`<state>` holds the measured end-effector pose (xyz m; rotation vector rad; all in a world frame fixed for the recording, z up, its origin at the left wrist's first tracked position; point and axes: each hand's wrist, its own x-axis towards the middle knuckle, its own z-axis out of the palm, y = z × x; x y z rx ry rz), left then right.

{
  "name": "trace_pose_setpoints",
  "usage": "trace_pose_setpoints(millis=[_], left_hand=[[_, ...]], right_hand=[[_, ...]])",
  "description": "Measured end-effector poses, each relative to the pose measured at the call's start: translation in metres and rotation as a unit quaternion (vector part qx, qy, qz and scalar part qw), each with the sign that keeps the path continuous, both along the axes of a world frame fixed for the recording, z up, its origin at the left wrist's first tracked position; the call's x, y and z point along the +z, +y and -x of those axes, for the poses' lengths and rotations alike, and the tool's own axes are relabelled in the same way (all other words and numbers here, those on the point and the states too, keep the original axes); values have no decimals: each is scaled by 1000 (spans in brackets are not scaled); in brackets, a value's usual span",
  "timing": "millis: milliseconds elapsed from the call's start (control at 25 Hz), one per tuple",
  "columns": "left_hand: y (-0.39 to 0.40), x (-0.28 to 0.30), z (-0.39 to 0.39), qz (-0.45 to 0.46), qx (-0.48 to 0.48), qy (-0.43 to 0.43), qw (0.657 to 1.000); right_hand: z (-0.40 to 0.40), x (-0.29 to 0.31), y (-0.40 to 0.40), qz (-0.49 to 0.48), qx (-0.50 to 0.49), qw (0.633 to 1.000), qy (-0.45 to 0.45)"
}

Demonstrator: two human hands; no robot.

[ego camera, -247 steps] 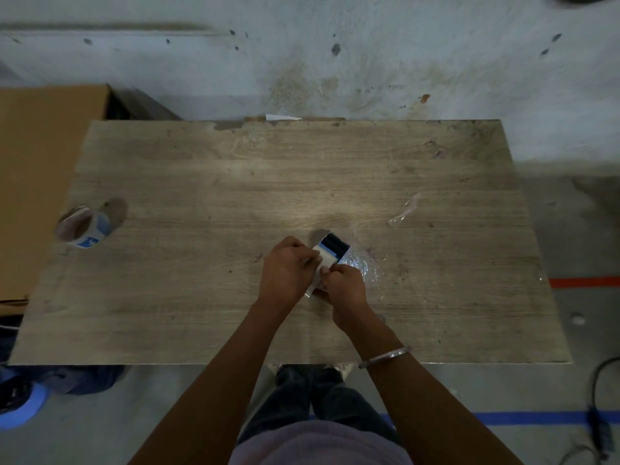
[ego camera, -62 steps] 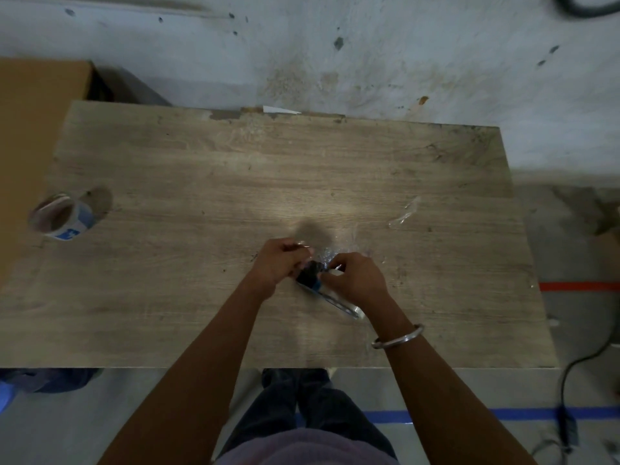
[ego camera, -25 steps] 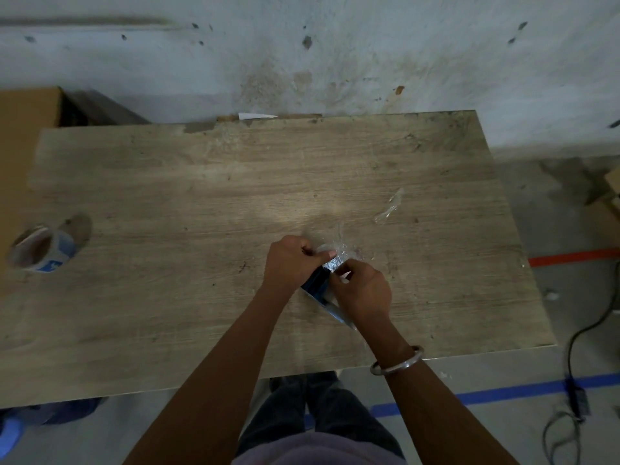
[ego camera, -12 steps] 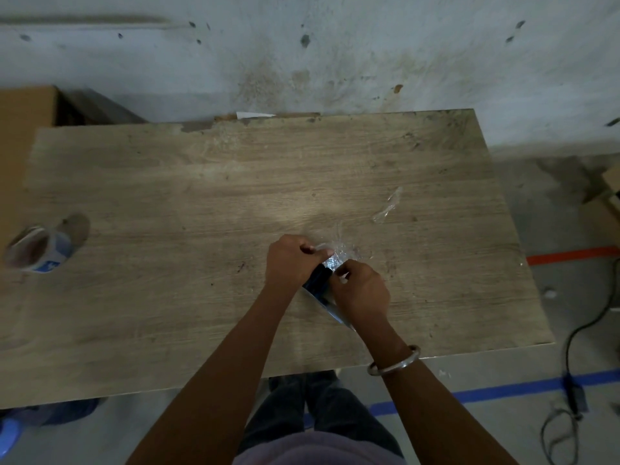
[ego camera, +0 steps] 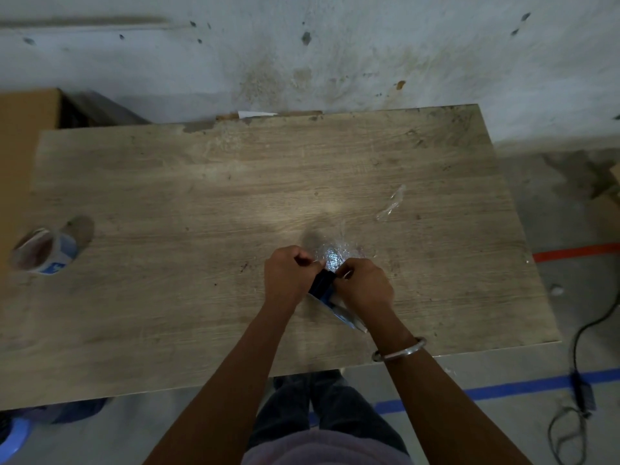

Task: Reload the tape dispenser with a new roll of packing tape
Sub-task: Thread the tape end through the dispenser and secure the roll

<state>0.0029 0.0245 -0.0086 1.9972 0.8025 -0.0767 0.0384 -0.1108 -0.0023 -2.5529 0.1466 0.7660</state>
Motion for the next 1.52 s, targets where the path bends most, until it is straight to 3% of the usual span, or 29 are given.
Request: trace_pose_setpoints(millis=[200, 400, 640, 840, 1360, 1520], left_hand=[[-1, -2, -1, 10, 22, -6, 1000], [4, -1, -2, 42, -48, 12, 998], [0, 6, -7, -38, -91, 45, 994], [-2, 3, -1, -58, -69, 19, 996], [-10, 16, -1, -32, -32, -5, 999], [-12, 16, -1, -37, -27, 2, 999]], right_hand=[[-1, -3, -1, 2, 17, 1000, -8], [-7, -6, -6, -30, 11, 999, 30], [-12, -8, -10, -51, 38, 997, 53], [-10, -9, -18, -52, -6, 999, 14], [-5, -12, -33, -111, 93, 989, -10], [-3, -10, -33, -143, 74, 987, -14]])
